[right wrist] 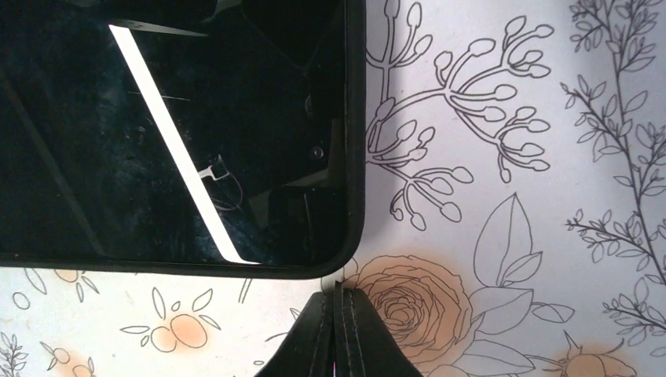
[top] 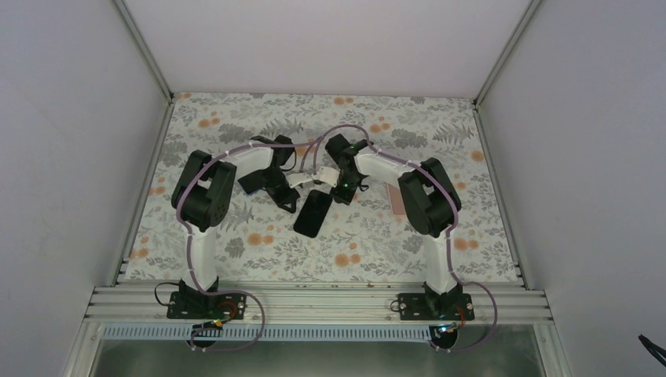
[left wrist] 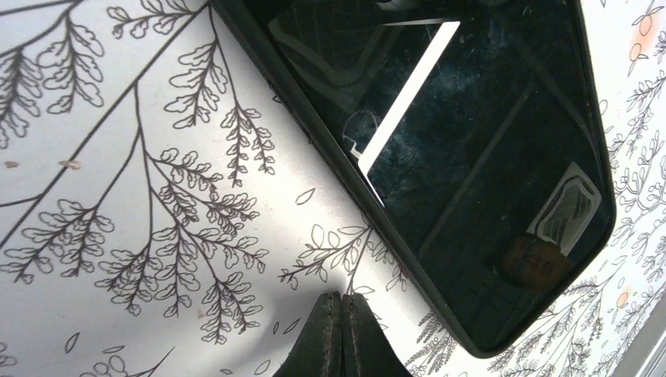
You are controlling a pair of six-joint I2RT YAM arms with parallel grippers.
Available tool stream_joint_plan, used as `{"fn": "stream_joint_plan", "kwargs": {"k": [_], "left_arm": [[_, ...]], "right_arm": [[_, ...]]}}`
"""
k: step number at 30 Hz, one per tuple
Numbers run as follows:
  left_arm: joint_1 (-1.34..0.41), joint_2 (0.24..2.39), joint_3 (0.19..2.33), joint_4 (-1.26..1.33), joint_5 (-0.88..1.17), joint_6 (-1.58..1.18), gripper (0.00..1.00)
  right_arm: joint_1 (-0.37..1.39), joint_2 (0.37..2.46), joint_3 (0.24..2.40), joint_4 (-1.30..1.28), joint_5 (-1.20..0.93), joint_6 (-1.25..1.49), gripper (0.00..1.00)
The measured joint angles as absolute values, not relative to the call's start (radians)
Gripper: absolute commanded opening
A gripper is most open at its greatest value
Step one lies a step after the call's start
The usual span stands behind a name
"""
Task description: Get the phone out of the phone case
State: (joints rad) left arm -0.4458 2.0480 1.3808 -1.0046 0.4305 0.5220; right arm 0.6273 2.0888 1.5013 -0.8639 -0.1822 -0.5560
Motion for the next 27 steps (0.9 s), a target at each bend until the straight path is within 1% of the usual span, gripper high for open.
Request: {"fn": "stream_joint_plan", "kwargs": {"k": [7, 13, 19, 27], "left_arm": [[-0.45, 2.051, 1.371, -1.017, 0.466, 0.559, 0.02], [-0.428, 2.0, 1.273, -1.018, 0.496, 0.585, 0.02], [-0.379, 1.934, 1.185, -1.002, 0.47, 0.595, 0.02], [-0.41, 1.891, 1.153, -0.939, 0.413, 0.593, 0.02]], "right_arm": [[0.603, 2.035, 1.443, -0.83, -0.202, -0.552, 0.04], [0.538, 1.996, 1.414, -0.819, -0.299, -0.551, 0.04], [0.495, 1.998, 1.365, -0.846, -0.37, -0.553, 0.04], [0.489, 2.051, 1.398, -0.89, -0.468, -0.552, 0.04]]}}
